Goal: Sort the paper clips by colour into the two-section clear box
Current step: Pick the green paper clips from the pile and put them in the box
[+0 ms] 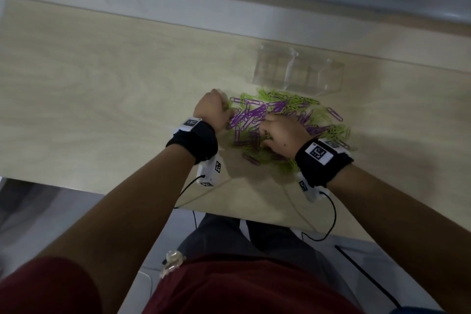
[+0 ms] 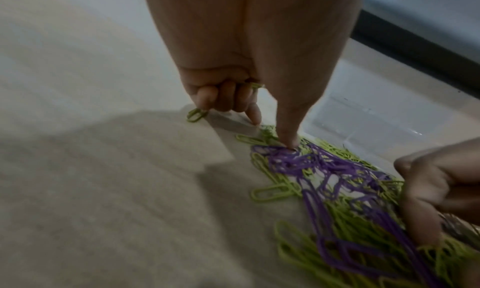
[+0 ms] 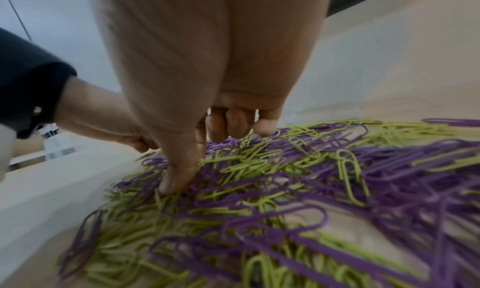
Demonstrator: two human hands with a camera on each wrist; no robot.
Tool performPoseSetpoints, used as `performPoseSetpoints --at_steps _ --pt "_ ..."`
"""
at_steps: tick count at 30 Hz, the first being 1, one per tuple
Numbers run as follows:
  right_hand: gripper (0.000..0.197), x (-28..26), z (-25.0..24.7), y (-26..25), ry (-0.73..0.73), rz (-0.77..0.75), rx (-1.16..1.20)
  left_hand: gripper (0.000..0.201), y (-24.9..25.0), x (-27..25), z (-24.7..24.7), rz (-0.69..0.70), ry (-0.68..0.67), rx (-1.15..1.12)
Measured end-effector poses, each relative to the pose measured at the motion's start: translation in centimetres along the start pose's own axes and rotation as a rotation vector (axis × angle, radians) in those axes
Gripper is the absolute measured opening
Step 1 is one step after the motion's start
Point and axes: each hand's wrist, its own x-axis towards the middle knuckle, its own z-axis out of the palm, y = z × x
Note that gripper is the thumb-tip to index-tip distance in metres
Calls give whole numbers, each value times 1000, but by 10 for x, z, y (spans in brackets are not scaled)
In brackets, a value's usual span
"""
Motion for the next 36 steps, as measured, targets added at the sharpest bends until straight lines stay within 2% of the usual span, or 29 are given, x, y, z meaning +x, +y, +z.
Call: performPoseSetpoints --at_steps 3,6,10,13,16,19,21,24,27,29,32,34,36 --pt "13 0 3 2 -1 42 74 21 4 -2 -2 -22 -2 -11" --pt "14 -6 2 8 6 118 287 27 7 -2 -6 -5 -57 7" --pt "16 -18 -12 14 107 254 671 30 6 -5 -19 33 -117 54" --pt "14 -25 -24 21 139 308 1013 26 4 -10 -32 70 -152 7" --pt "10 -28 -37 26 134 307 1467 15 2 -8 -44 87 -160 -107" --pt "6 -27 -55 27 159 260 1641 13 16 -3 -56 167 -144 -277" --pt "5 -22 -72 27 209 239 1614 11 39 -1 -64 233 -118 -341" --pt "8 -8 -97 26 356 244 1385 11 75 10 -69 323 -60 -406" --pt "10 16 -111 28 478 303 1131 6 102 27 -62 354 -7 -361" --pt "14 37 -113 28 519 359 912 8 114 37 -57 343 2 -248" --pt "4 66 -108 23 453 398 525 25 115 46 -56 297 12 -60" --pt "18 77 -102 22 351 382 394 27 103 45 -61 281 40 -142" --pt "30 74 -99 19 307 351 382 19 80 41 -63 270 124 -275"
